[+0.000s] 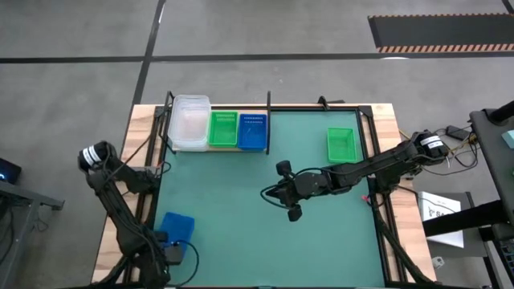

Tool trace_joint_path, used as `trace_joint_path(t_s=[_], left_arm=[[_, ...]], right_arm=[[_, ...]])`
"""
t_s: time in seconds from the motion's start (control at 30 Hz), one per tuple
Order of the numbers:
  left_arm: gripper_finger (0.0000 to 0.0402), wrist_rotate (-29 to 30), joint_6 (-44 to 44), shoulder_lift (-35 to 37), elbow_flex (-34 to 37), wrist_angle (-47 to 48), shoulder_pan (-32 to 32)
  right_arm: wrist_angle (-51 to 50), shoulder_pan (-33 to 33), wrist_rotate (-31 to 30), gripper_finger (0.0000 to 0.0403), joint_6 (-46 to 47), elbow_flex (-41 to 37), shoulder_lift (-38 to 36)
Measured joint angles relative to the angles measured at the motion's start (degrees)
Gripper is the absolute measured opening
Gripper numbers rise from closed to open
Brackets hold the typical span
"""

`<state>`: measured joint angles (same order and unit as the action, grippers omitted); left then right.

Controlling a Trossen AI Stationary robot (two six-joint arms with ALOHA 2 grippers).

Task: Stack baskets on shelf by color
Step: Stack the blue bin on top of the other blue bins on the shelf

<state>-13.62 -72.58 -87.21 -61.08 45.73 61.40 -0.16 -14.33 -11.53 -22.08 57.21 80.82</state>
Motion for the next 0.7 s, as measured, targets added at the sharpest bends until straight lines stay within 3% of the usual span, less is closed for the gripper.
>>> trace_joint_path(t_s=[0.23,0.7], left_arm=[[0.0153,6.47,5.59,2.09,0.05,5.3,-0.31],[0.0153,6.71,13.77,1.77,3.32,7.01,-0.17]], right_arm=[[0.03,0.0,0.0,0.0009,0.48,0.0,0.0],[-0.9,0.0,0.0,0.0009,1.98,0.0,0.0]])
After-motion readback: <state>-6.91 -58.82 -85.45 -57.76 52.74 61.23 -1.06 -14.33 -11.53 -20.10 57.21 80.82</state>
